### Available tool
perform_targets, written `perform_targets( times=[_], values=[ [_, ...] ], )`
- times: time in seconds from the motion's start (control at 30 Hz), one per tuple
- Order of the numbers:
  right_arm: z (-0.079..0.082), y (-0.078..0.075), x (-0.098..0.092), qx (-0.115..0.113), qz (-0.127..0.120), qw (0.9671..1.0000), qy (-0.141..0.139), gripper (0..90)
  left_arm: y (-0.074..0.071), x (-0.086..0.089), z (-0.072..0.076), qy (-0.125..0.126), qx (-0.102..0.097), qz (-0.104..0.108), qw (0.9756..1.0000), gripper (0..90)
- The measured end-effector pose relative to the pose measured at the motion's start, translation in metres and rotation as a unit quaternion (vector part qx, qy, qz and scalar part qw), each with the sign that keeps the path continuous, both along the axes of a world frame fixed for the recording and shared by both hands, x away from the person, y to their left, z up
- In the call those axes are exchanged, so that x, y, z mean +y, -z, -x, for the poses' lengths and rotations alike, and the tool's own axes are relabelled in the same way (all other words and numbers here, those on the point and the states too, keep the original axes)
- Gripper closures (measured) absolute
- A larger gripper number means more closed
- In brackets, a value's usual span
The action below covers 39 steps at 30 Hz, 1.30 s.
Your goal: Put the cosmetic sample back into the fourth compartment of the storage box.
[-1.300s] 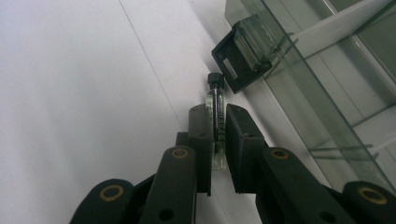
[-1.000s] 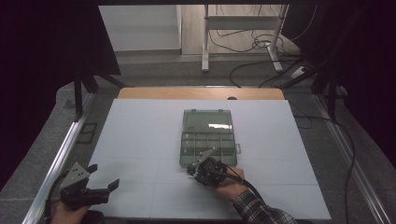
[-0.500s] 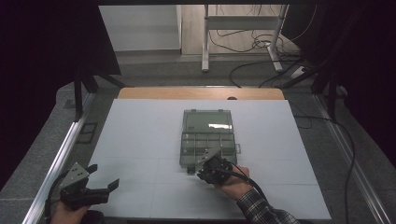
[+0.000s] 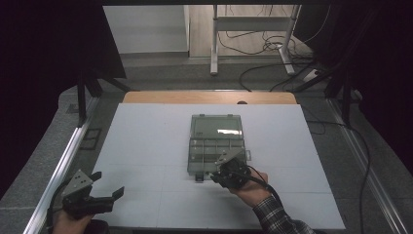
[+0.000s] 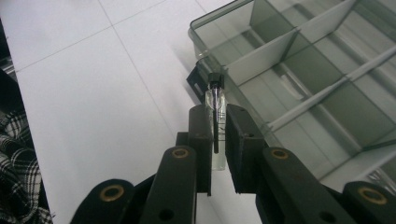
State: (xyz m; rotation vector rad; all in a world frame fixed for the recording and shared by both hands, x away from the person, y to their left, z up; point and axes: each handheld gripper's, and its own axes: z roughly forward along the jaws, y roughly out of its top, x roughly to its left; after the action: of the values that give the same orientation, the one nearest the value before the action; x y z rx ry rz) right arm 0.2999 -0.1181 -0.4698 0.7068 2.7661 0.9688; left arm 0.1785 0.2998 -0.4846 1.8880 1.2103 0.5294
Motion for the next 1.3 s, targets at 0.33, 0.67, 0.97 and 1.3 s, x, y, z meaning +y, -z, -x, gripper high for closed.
perform_targets(
  times=[0.33, 0.67, 0.97, 1.3],
  values=[
    [-0.008, -0.009, -0.010, -0.014, -0.008, 0.9997, 0.020, 80.0, 0.000, 0.000, 0.000, 0.000, 0.000, 0.001, 1.0000, 3.0],
    [-0.017, -0.011, -0.016, -0.021, -0.009, 0.9990, 0.038, 80.0, 0.000, 0.000, 0.000, -0.001, 0.001, 0.002, 1.0000, 3.0],
    [-0.026, -0.010, -0.021, -0.028, -0.001, 0.9981, 0.054, 80.0, 0.000, 0.000, -0.001, -0.001, 0.002, 0.003, 1.0000, 3.0],
    [-0.036, -0.009, -0.027, -0.030, -0.001, 0.9971, 0.070, 80.0, 0.000, 0.000, -0.001, -0.001, 0.001, 0.003, 1.0000, 3.0]
  ],
)
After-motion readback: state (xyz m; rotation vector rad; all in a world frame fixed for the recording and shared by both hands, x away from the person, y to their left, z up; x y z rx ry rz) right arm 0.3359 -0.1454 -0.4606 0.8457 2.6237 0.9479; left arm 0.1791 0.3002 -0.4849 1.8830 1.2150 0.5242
